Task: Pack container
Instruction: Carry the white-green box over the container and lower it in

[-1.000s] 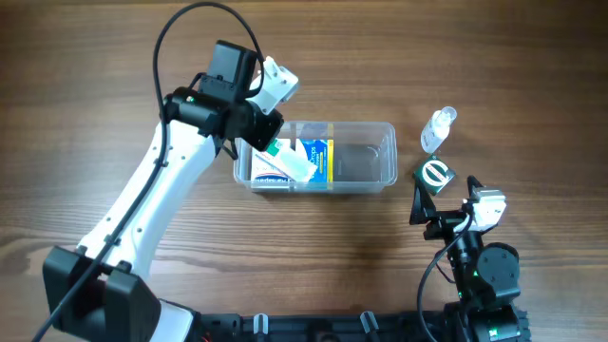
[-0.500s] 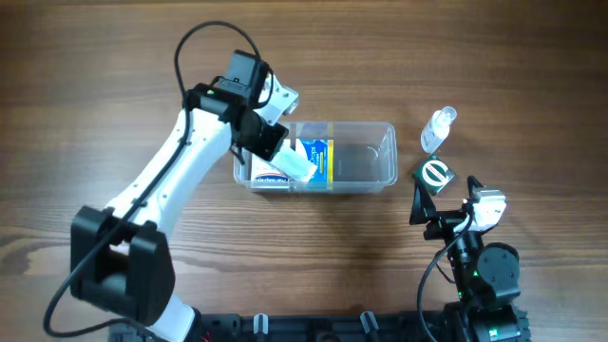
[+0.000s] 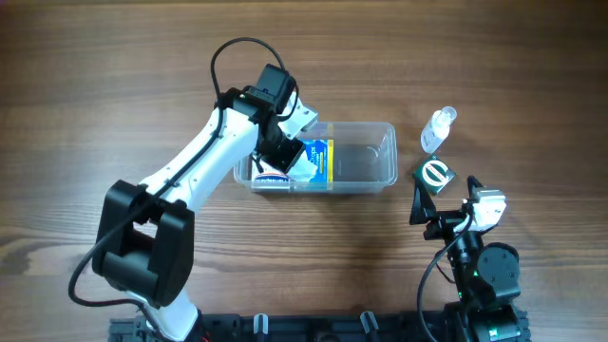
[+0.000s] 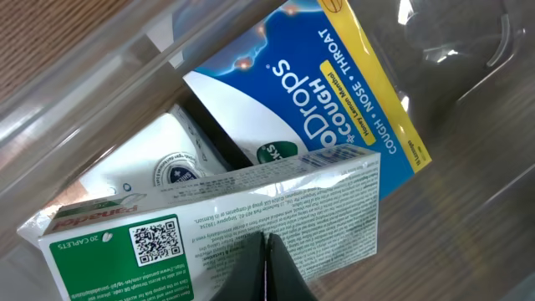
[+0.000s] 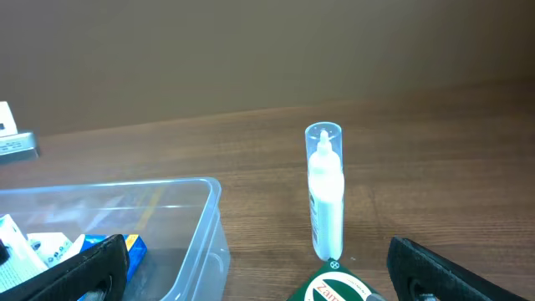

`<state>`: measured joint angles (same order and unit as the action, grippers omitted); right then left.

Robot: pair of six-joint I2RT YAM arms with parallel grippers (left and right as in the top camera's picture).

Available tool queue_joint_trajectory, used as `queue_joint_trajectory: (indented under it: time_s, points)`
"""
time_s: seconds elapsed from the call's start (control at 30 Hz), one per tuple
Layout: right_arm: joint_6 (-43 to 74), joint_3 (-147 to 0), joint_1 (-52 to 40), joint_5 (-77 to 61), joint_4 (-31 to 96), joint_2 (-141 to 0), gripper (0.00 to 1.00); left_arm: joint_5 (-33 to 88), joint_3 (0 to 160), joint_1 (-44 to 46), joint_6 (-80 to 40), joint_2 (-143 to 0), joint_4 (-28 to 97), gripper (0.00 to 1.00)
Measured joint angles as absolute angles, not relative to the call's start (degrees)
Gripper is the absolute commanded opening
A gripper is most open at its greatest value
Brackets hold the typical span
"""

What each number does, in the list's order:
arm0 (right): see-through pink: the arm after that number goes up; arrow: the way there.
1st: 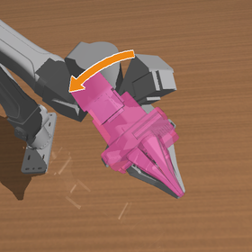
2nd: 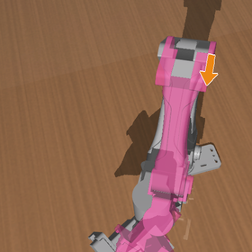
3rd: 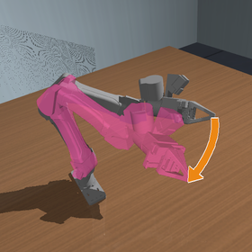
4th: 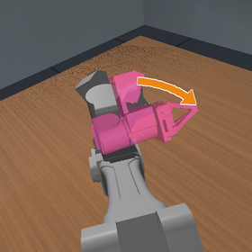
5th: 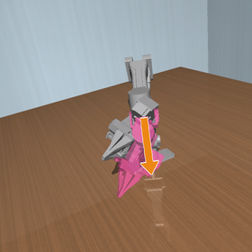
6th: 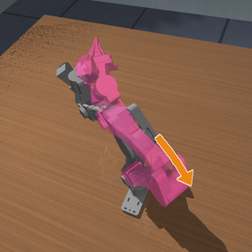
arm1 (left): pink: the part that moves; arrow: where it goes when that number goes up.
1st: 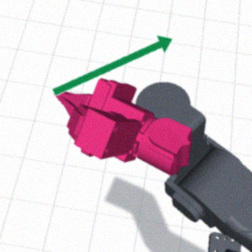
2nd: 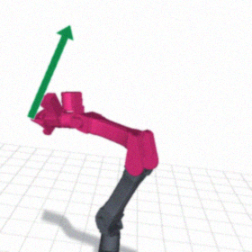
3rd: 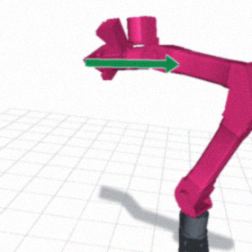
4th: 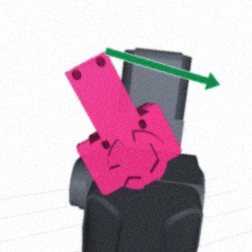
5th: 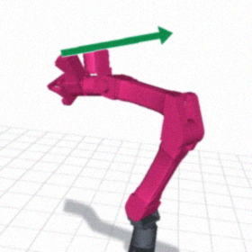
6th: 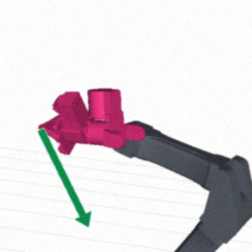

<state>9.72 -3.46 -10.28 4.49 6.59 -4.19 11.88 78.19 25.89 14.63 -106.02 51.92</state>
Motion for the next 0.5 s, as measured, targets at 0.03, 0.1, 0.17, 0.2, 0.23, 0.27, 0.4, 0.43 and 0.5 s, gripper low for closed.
queue_joint_trajectory:
  time_s: [0.03, 0.1, 0.17, 0.2, 0.23, 0.27, 0.4, 0.43, 0.5]
  points:
    - [9.72, -3.46, -10.28, 4.49, 6.59, -4.19, 1.00, 11.86, 78.19, 25.89, 14.63, -106.02, 51.92, 0.04]
    - [9.72, -3.46, -10.28, 4.49, 6.59, -4.19, 1.00, 11.88, 78.19, 25.89, 14.61, -106.02, 51.92, 0.04]
    - [9.72, -3.46, -10.28, 4.49, 6.59, -4.19, 1.00, 11.86, 78.19, 25.89, 14.61, -106.02, 51.92, 0.04]
    - [9.72, -3.46, -10.28, 4.49, 6.59, -4.19, 1.00, 11.86, 78.19, 25.89, 14.61, -106.02, 51.90, 0.04]
    - [9.72, -3.46, -10.28, 4.49, 6.59, -4.19, 1.00, 11.84, 78.19, 25.89, 14.59, -106.02, 51.88, 0.04]
    - [9.72, -3.46, -10.28, 4.49, 6.59, -4.19, 1.00, 11.66, 78.13, 25.89, 14.26, -106.02, 51.66, 0.04]
    - [9.72, -3.46, -10.28, 4.49, 6.59, -4.19, 1.00, 10.39, 76.44, 25.89, 12.64, -106.02, 48.18, 0.04]
    - [9.72, -3.46, -10.28, 4.49, 6.59, -4.19, 1.00, 10.24, 75.75, 25.89, 12.47, -106.02, 47.44, 0.05]
    - [9.72, -3.46, -10.28, 4.49, 6.59, -4.19, 1.00, 9.28, 74.50, 25.89, 12.05, -105.95, 46.02, 0.05]
